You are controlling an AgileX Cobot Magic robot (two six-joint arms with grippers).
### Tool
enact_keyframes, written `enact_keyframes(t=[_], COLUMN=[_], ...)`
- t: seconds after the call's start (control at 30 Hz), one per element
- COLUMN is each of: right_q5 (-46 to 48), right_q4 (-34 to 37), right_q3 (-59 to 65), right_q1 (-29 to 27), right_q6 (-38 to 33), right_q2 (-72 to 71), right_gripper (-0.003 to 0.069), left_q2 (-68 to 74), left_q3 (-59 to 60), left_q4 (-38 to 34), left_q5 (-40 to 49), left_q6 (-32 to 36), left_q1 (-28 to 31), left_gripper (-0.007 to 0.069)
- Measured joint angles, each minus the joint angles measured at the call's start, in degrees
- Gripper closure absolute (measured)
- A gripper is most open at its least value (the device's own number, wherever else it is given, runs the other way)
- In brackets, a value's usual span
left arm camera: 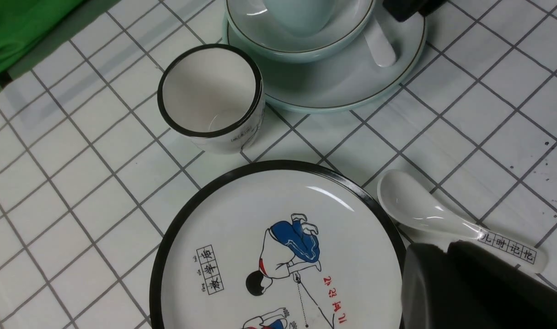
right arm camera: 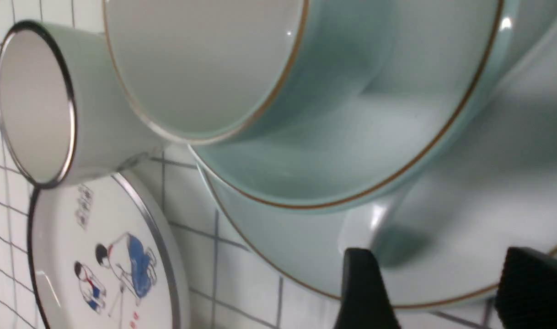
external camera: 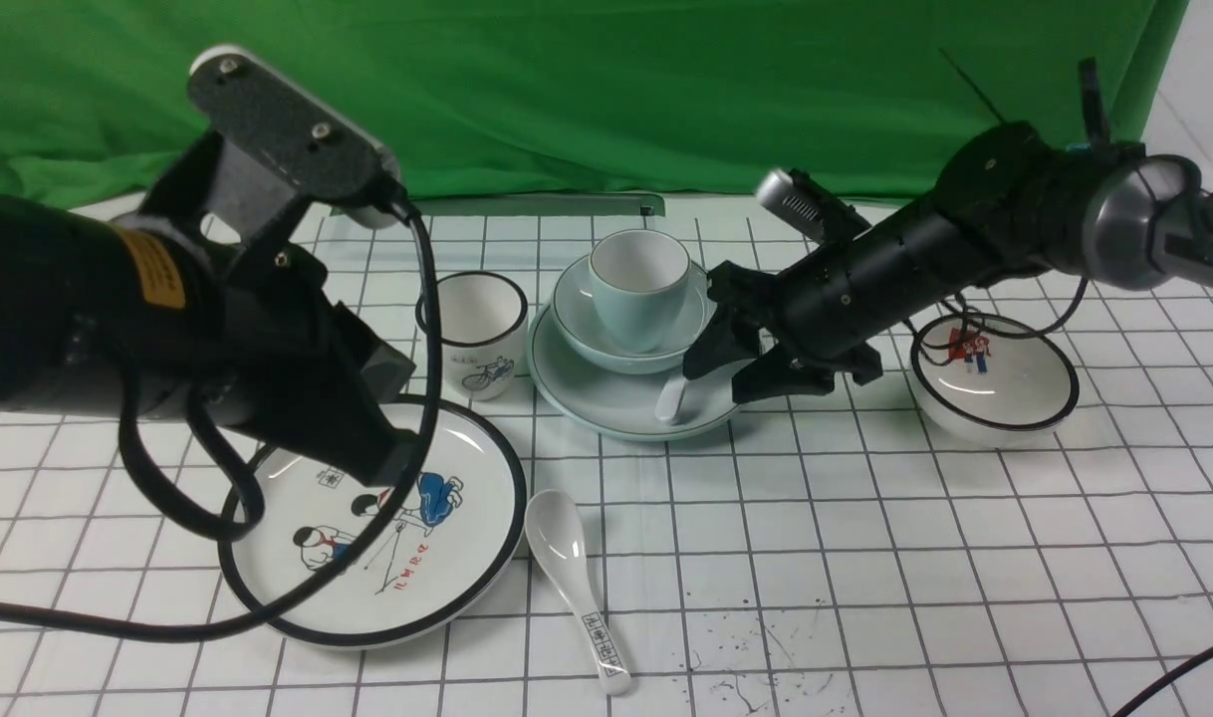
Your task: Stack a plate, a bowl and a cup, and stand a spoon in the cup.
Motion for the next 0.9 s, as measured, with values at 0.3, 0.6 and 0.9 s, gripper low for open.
enact_keyframes(t=[0.3, 0.6, 0.9], right_q5=[8.2, -1.2, -23.1], right_q4=[-25.3, -32.2, -32.2], right_q3=[-3.0, 9.5, 35.4], right_q1=[-1.9, -1.9, 4.8], right_q6=[-1.7, -6.0, -10.4], right_q2=[-13.9, -41.3, -67.8], right_gripper=[0.0531, 0.0612, 0.0613], left_q2=[-1.3, -18.6, -44.2], left_q3=[0.0, 10.0, 27.4], left_q4=[0.2, 4.9, 9.2], left_q5=[1.2, -0.4, -11.0], left_q6=[-2.8, -15.6, -25.2], left_q1=[0.0, 0.0, 0.0], left_gripper=[0.0634, 0.0634, 0.0634])
